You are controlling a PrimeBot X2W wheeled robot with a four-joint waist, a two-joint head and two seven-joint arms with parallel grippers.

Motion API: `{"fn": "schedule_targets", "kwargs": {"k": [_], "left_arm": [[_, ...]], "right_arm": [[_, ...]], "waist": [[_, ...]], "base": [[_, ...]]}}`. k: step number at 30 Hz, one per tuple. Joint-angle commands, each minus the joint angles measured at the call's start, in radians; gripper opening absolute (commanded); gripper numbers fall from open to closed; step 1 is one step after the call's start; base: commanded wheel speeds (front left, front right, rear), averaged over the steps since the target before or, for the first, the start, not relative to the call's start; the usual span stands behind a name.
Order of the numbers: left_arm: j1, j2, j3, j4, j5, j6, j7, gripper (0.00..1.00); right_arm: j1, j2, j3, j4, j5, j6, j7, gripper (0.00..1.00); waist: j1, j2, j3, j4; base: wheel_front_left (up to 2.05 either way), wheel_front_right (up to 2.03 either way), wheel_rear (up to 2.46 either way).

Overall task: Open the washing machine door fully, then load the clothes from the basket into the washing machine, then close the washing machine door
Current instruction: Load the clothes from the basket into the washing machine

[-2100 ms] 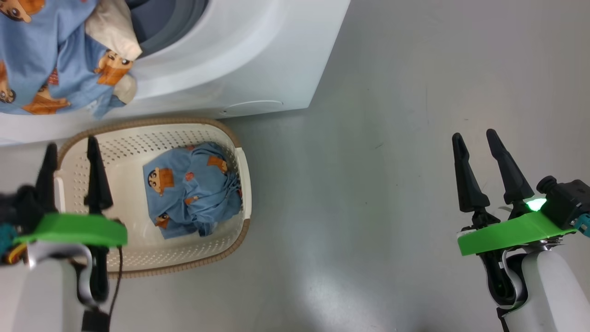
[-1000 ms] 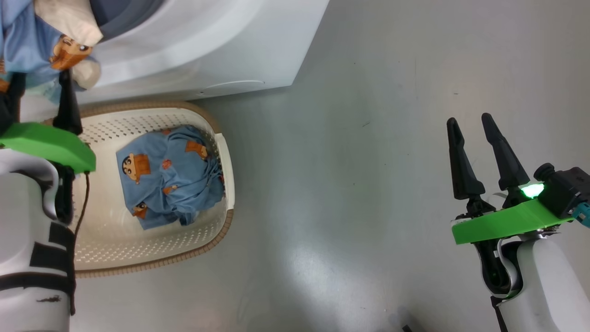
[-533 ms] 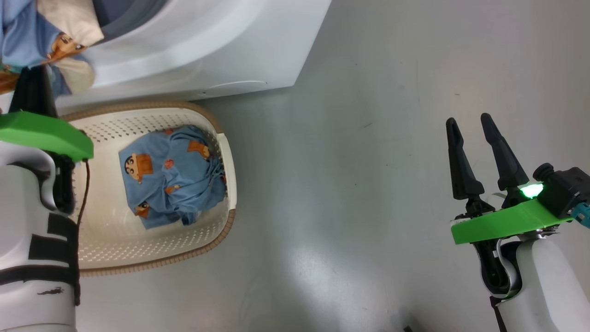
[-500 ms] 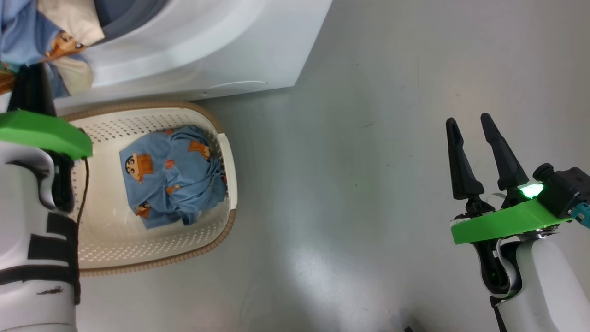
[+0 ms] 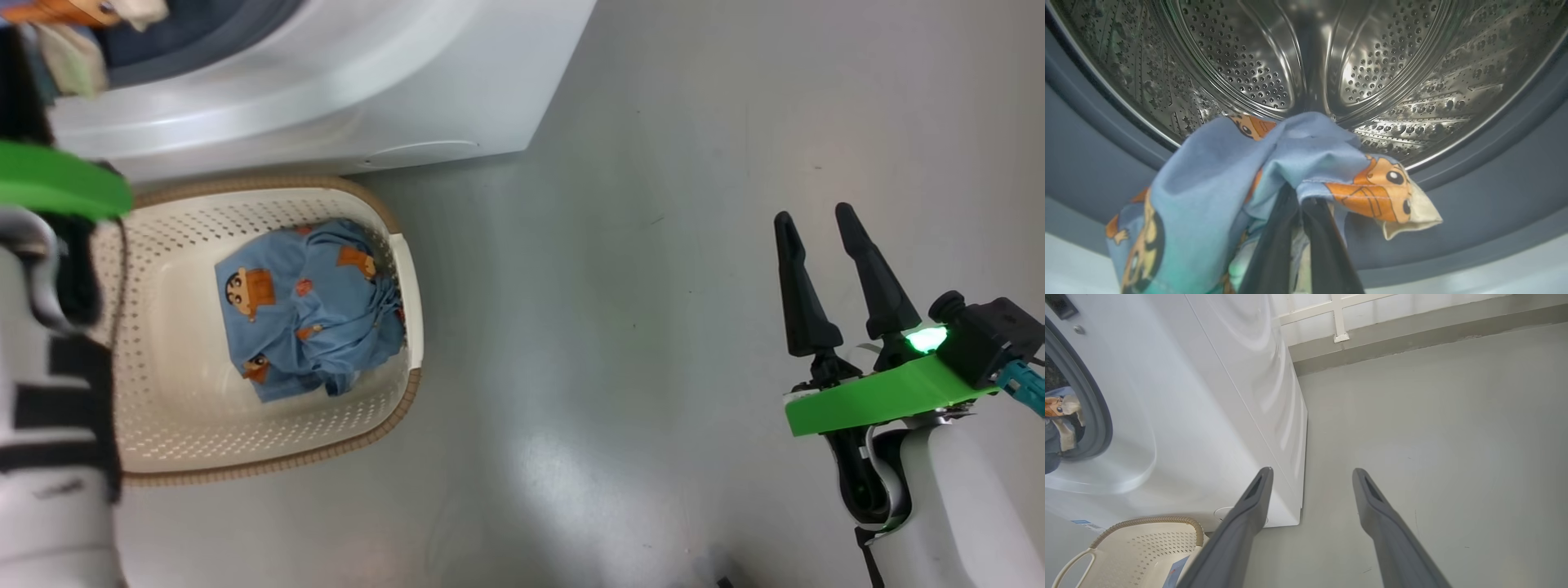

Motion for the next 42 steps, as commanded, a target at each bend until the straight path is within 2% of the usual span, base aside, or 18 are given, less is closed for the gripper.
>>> {"fn": "schedule_targets", "kwargs": {"k": [1,11,18,26,27,30,36,42], "left_arm": [[-0.044,0.057,0.013,-0.001,-0.018,-0.002,-0.006,0.00],[-0.322,0.170,-0.097,0.275,-0.071,-0.002,-0.006,0.00],[-0.409,0.222,-0.139,0.230,-0.072,-0.002,-0.006,0.00],[-0.445,0.259,-0.211,0.491,-0.059,-0.002,-0.006,0.00],[-0.456,0.264,-0.218,0.514,-0.053,-0.002,-0.006,0.07],[-0.485,0.260,-0.225,0.566,-0.059,-0.002,-0.006,1.00],[-0.481,0.232,-0.256,0.581,-0.098,-0.002,-0.006,1.00],[-0.412,0.210,-0.244,0.504,-0.150,-0.002,-0.006,1.00]], "right_arm": [[0.002,0.004,0.024,-0.022,0.006,0.003,-0.012,1.00],[-0.006,0.026,0.048,-0.015,0.022,0.003,-0.012,1.00],[-0.017,0.036,0.052,-0.018,0.029,0.003,-0.012,1.00],[-0.017,0.044,0.053,-0.018,0.032,0.003,-0.012,1.00],[-0.016,0.045,0.052,-0.019,0.032,0.003,-0.012,1.00],[-0.016,0.046,0.047,-0.019,0.031,0.003,-0.012,1.00],[-0.022,0.048,0.038,-0.017,0.023,0.003,-0.012,1.00],[-0.013,0.040,0.032,-0.016,0.017,0.003,-0.012,1.00]], "waist": [[0.0000,0.0000,0.003,-0.008],[0.0000,0.0000,0.021,-0.076],[0.0000,0.0000,0.039,-0.110],[0.0000,0.0000,0.047,-0.127],[0.0000,0.0000,0.049,-0.126],[0.0000,0.0000,0.051,-0.120],[0.0000,0.0000,0.039,-0.095],[0.0000,0.0000,0.015,-0.072]], "base": [[0.00,0.00,0.00],[0.00,0.00,0.00],[0.00,0.00,0.00],[0.00,0.00,0.00],[0.00,0.00,0.00],[0.00,0.00,0.00],[0.00,0.00,0.00],[0.00,0.00,0.00]]}}
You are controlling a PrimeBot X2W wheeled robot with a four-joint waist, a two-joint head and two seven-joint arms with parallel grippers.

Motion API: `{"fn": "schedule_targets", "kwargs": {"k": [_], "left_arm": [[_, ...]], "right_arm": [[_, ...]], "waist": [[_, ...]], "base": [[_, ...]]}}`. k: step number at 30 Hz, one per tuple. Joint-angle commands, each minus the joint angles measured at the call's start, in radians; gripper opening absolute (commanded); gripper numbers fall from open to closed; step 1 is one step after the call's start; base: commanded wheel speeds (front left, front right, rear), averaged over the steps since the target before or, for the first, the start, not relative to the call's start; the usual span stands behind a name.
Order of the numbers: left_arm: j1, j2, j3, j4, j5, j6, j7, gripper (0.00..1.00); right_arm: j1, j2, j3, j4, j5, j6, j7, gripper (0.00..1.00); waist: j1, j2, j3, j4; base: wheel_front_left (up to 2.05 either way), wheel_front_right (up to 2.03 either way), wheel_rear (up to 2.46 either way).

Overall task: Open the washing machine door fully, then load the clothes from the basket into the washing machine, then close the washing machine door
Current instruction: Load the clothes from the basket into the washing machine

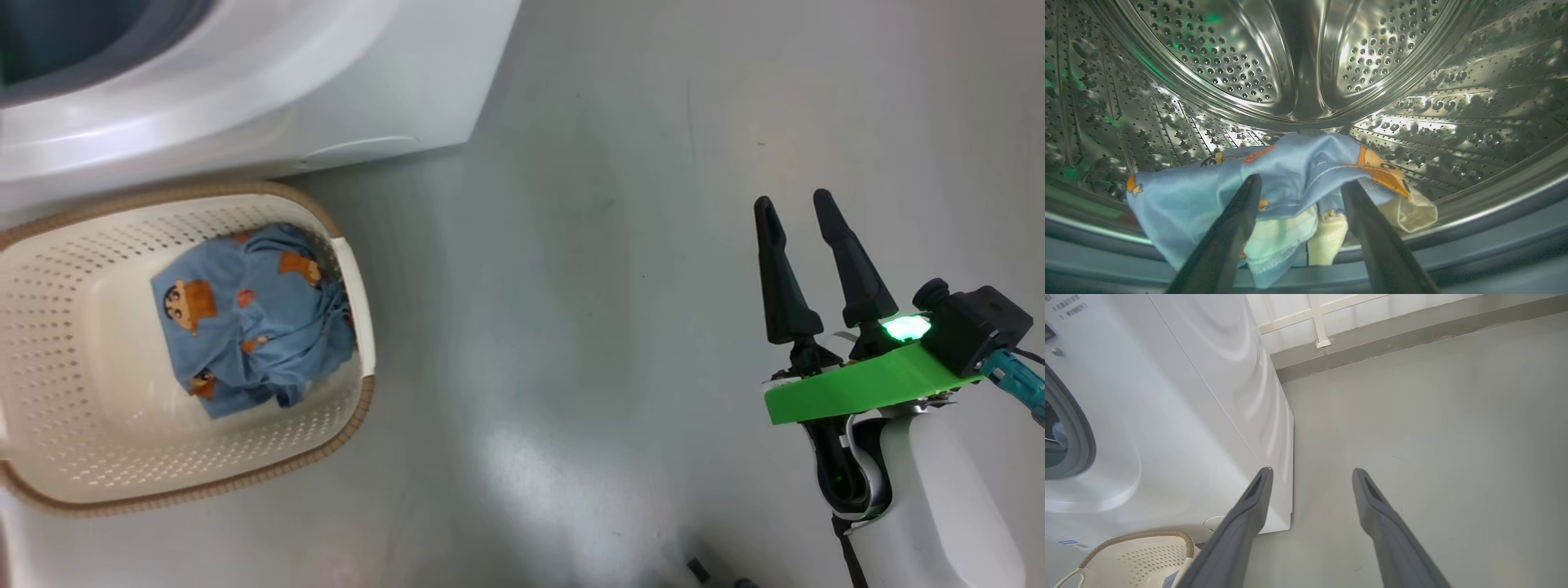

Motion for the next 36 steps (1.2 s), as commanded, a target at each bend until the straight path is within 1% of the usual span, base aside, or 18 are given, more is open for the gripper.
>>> {"fn": "schedule_targets", "kwargs": {"k": [1,5,12,13,20,23,29,36], "left_arm": [[0.050,0.033,0.017,-0.047,-0.022,-0.001,-0.005,1.00],[0.129,0.021,0.035,-0.113,-0.035,-0.002,-0.005,1.00],[0.307,-0.021,0.107,-0.268,-0.035,-0.002,-0.005,1.00],[0.307,-0.021,0.107,-0.268,-0.035,-0.002,-0.005,1.00],[0.513,-0.082,0.182,-0.444,0.016,-0.002,-0.005,1.00],[0.599,-0.109,0.196,-0.506,0.041,-0.002,-0.005,1.00],[0.741,-0.149,0.220,-0.608,0.058,-0.002,-0.005,1.00],[0.904,-0.168,0.229,-0.691,0.077,-0.002,-0.005,1.00]], "right_arm": [[0.019,-0.005,0.016,-0.018,-0.015,0.003,-0.012,1.00],[0.025,-0.015,0.012,-0.013,-0.017,0.003,-0.012,1.00],[0.046,-0.039,0.000,-0.003,-0.016,0.003,-0.012,1.00],[0.046,-0.039,0.000,-0.003,-0.016,0.003,-0.012,1.00],[0.075,-0.072,0.003,0.017,-0.015,0.003,-0.012,1.00],[0.088,-0.084,0.005,0.026,-0.012,0.003,-0.012,1.00],[0.123,-0.105,0.003,0.043,-0.006,0.003,-0.012,1.00],[0.174,-0.119,0.004,0.059,0.002,0.003,-0.012,1.00]], "waist": [[0.0000,0.0000,-0.016,0.016],[0.0000,0.0000,-0.038,0.032],[0.0000,0.0000,-0.095,0.067],[0.0000,0.0000,-0.095,0.067],[0.0000,0.0000,-0.176,0.096],[0.0000,0.0000,-0.212,0.105],[0.0000,0.0000,-0.284,0.124],[0.0000,0.0000,-0.368,0.132]], "base": [[0.00,0.00,0.00],[0.00,0.00,0.00],[0.00,0.00,0.00],[0.00,0.00,0.00],[0.00,0.00,0.00],[0.00,0.00,0.00],[0.00,0.00,0.00],[0.00,0.00,0.00]]}}
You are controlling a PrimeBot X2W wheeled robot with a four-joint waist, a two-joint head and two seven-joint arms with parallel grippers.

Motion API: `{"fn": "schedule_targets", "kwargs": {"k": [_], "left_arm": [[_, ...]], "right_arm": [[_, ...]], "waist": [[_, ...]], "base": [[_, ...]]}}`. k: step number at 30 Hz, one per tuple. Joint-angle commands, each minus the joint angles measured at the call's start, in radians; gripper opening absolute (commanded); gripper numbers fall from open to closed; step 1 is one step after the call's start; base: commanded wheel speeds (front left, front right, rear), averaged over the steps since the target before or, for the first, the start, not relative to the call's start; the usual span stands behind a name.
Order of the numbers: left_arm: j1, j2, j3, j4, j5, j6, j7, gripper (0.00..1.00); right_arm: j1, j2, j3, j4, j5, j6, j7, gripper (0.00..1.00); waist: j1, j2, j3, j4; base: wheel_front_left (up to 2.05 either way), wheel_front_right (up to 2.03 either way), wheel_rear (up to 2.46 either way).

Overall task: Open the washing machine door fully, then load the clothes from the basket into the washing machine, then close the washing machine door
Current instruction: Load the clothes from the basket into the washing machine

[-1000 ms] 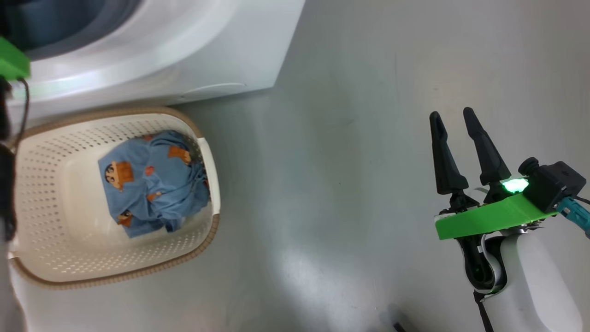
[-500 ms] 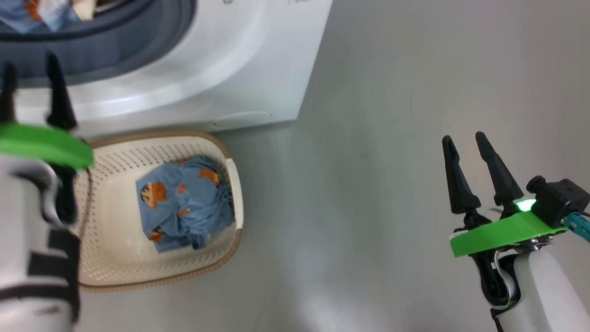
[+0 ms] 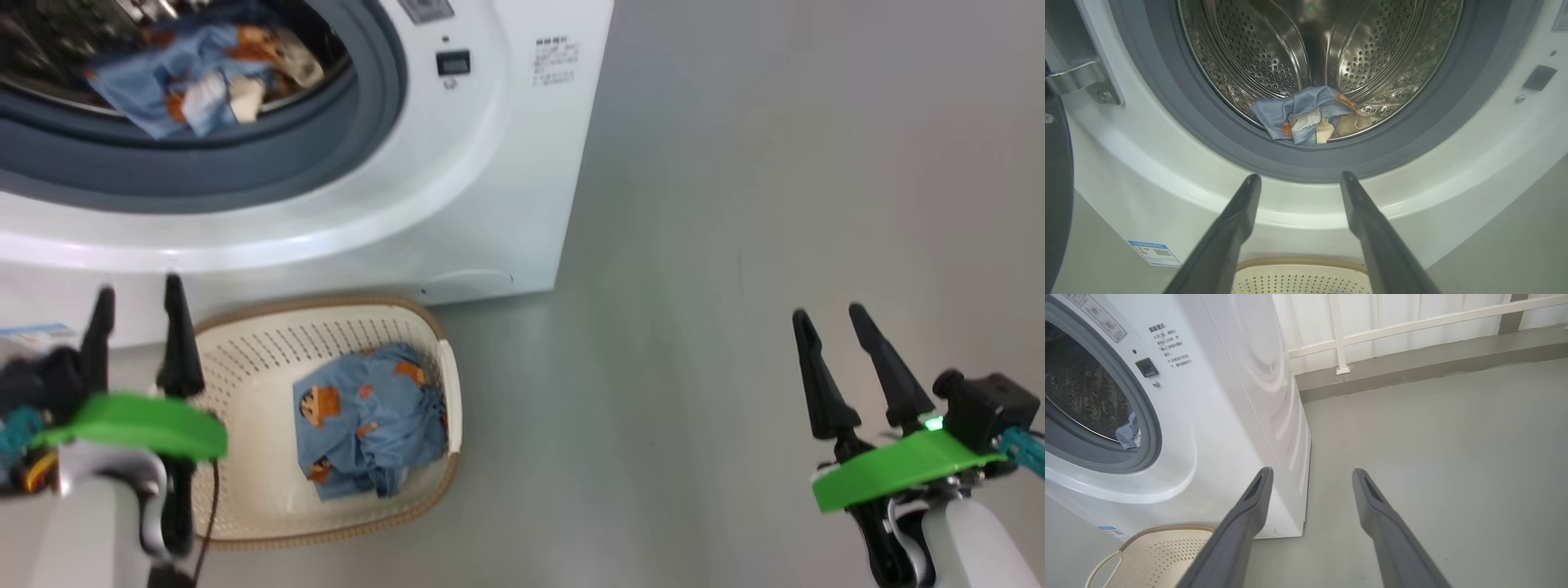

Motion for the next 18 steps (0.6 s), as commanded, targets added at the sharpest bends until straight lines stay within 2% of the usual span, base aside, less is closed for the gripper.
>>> {"fn": "schedule_targets", "kwargs": {"k": [1,18], "left_arm": [[0.032,0.028,0.031,-0.040,0.013,-0.002,-0.005,1.00],[0.360,-0.001,0.048,-0.226,0.027,-0.002,-0.005,1.00]], "right_arm": [[0.027,-0.016,0.019,-0.018,0.002,0.003,-0.012,1.00],[0.197,-0.055,-0.022,-0.037,0.020,0.003,-0.012,1.00]], "waist": [[-0.0001,0.0000,-0.055,0.013],[-0.0001,0.0000,-0.217,0.043]], "base": [[0.00,0.00,0.00],[0.00,0.00,0.00]]}}
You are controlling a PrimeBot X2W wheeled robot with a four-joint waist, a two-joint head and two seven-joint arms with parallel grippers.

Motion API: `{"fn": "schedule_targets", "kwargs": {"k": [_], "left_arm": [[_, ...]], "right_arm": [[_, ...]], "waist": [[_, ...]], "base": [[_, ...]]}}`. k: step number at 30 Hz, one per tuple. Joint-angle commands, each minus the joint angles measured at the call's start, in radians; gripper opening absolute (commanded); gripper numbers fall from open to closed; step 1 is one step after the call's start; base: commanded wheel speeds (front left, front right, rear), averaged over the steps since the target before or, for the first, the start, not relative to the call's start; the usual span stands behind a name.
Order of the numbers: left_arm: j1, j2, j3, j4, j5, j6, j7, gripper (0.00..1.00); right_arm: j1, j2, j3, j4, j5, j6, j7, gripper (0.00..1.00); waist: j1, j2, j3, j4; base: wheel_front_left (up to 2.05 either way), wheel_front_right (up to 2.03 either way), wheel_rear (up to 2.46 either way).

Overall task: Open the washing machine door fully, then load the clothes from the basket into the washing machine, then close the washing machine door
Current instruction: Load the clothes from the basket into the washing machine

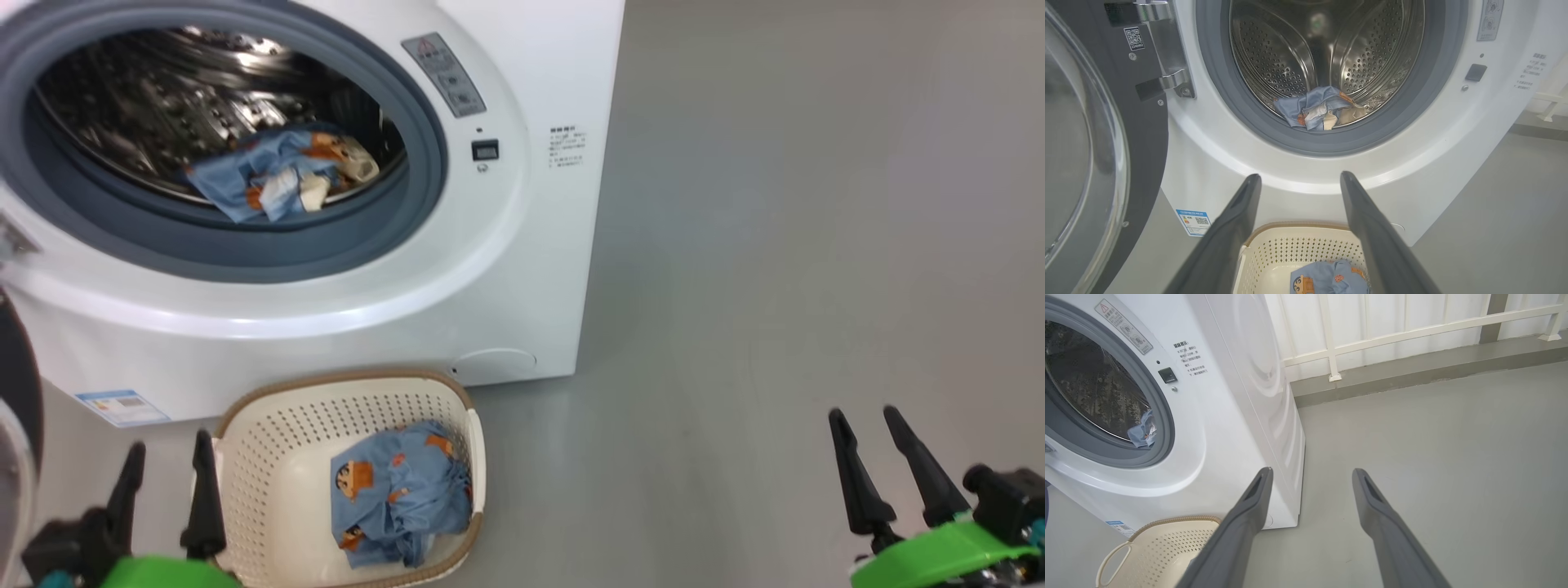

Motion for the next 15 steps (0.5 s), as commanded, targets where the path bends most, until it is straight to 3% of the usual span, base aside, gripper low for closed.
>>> {"fn": "schedule_targets", "kwargs": {"k": [1,15], "left_arm": [[0.014,0.013,0.039,-0.042,0.006,-0.002,-0.006,1.00],[0.146,-0.022,0.064,-0.150,0.005,-0.002,-0.006,1.00]], "right_arm": [[0.016,-0.021,0.014,-0.028,0.003,0.003,-0.012,1.00],[0.052,-0.026,-0.010,-0.044,0.002,0.003,-0.012,1.00]], "waist": [[0.0000,0.0000,-0.026,0.011],[0.0000,0.0000,-0.043,0.010]], "base": [[0.00,0.00,0.00],[0.00,0.00,0.00]]}}
